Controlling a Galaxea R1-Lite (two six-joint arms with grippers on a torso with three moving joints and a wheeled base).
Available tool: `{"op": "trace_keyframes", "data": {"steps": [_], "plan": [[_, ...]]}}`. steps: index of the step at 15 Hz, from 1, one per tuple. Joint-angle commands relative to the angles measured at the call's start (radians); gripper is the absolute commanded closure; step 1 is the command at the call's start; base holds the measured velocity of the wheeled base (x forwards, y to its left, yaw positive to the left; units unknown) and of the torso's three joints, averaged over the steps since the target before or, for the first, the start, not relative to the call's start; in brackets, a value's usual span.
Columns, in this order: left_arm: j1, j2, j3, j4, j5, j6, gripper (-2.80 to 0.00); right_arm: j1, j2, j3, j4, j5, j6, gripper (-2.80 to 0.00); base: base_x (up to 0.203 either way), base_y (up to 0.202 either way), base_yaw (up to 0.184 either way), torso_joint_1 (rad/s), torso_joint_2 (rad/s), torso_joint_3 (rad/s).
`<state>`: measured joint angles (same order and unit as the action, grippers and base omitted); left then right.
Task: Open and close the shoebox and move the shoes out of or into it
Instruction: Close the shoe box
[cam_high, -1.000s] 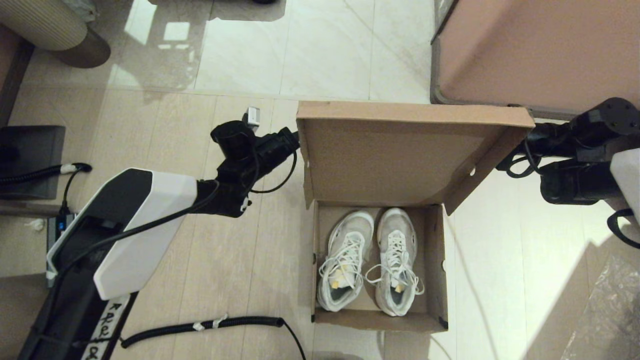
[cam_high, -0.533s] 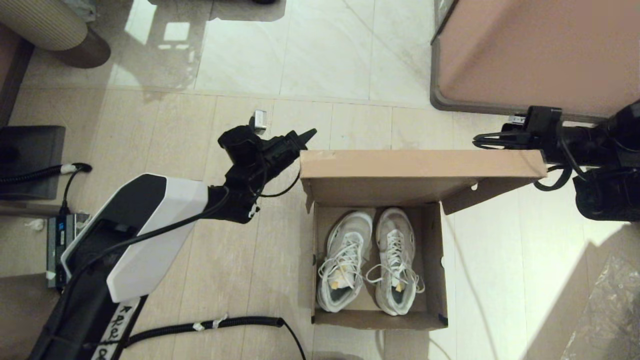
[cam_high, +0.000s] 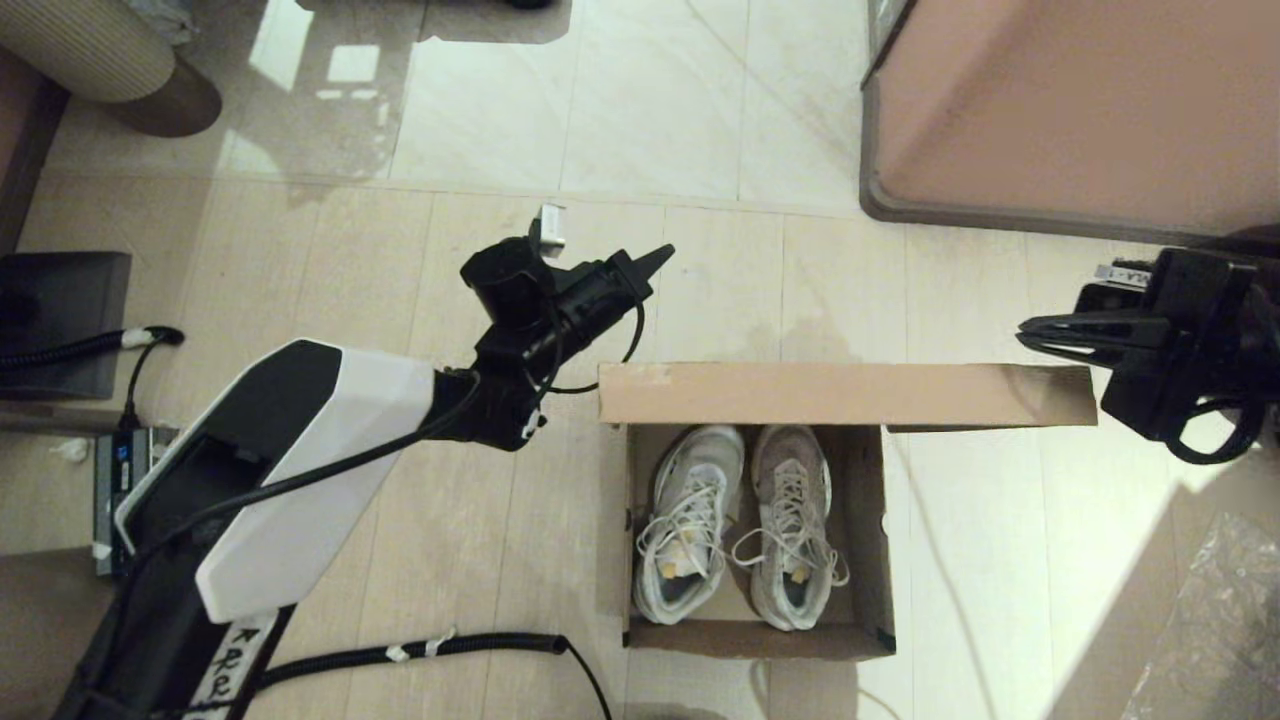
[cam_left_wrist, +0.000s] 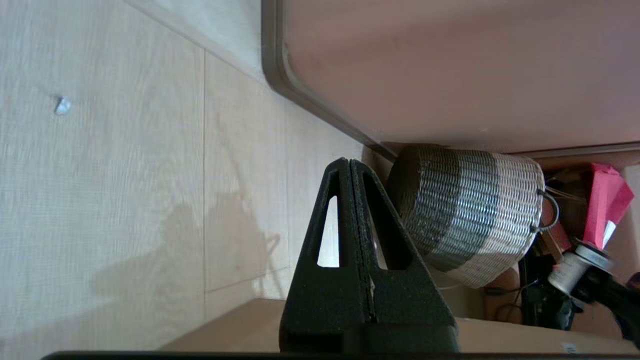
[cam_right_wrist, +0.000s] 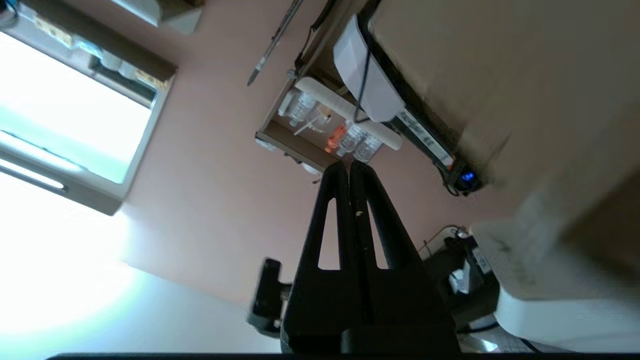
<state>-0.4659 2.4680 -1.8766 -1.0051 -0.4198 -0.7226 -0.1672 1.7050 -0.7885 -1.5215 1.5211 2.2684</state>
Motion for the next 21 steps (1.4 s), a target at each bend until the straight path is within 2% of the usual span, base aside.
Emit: {"op": "trace_keyframes", "data": {"steps": [1,4,6,10,11,13,15,17,19,20,21], "plan": [[-0.02,-0.067,0.113,-0.028,-0.001,0.001,0.0,0.0,-0.147,0.13,-0.009,0.009,-0.034,0.0,0.0,0.0,0.0,0.0,0.0,0.0],[-0.076,-0.191,0.427,-0.091,-0.008,0.016,0.0,0.001,-0.25,0.289,-0.009,0.009,-0.083,0.0,0.0,0.0,0.0,0.0,0.0,0.0],[-0.138,-0.279,0.667,-0.146,-0.017,0.033,0.0,0.001,-0.332,0.39,-0.009,0.009,-0.116,0.0,0.0,0.0,0.0,0.0,0.0,0.0],[-0.257,-0.405,1.07,-0.258,-0.023,0.109,0.0,-0.017,-0.522,0.522,-0.009,0.009,-0.191,0.0,0.0,0.0,0.0,0.0,0.0,0.0],[-0.271,-0.46,1.121,-0.274,0.01,0.134,0.0,-0.038,-0.577,0.534,-0.009,0.009,-0.212,0.0,0.0,0.0,0.0,0.0,0.0,0.0],[-0.282,-0.582,1.179,-0.279,0.128,0.16,0.0,-0.09,-0.723,0.566,-0.009,0.009,-0.229,0.0,0.0,0.0,0.0,0.0,0.0,0.0],[-0.279,-0.722,1.29,-0.276,0.228,0.205,0.0,-0.138,-0.912,0.615,-0.009,0.009,-0.231,0.0,0.0,0.0,0.0,0.0,0.0,0.0],[-0.208,-0.895,1.417,-0.248,0.264,0.29,0.0,-0.172,-1.107,0.661,-0.009,0.009,-0.212,0.0,0.0,0.0,0.0,0.0,0.0,0.0],[-0.013,-1.092,1.559,-0.2,0.279,0.36,0.0,-0.171,-1.211,0.663,-0.009,0.009,-0.143,0.0,0.0,0.0,0.0,0.0,0.0,0.0],[0.091,-1.184,1.634,-0.177,0.283,0.39,0.0,-0.14,-1.213,0.65,-0.009,0.009,-0.118,0.0,0.0,0.0,0.0,0.0,0.0,0.0],[0.184,-1.277,1.714,-0.155,0.286,0.422,0.0,-0.072,-1.188,0.632,-0.009,0.009,-0.098,0.0,0.0,0.0,0.0,0.0,0.0,0.0]]}}
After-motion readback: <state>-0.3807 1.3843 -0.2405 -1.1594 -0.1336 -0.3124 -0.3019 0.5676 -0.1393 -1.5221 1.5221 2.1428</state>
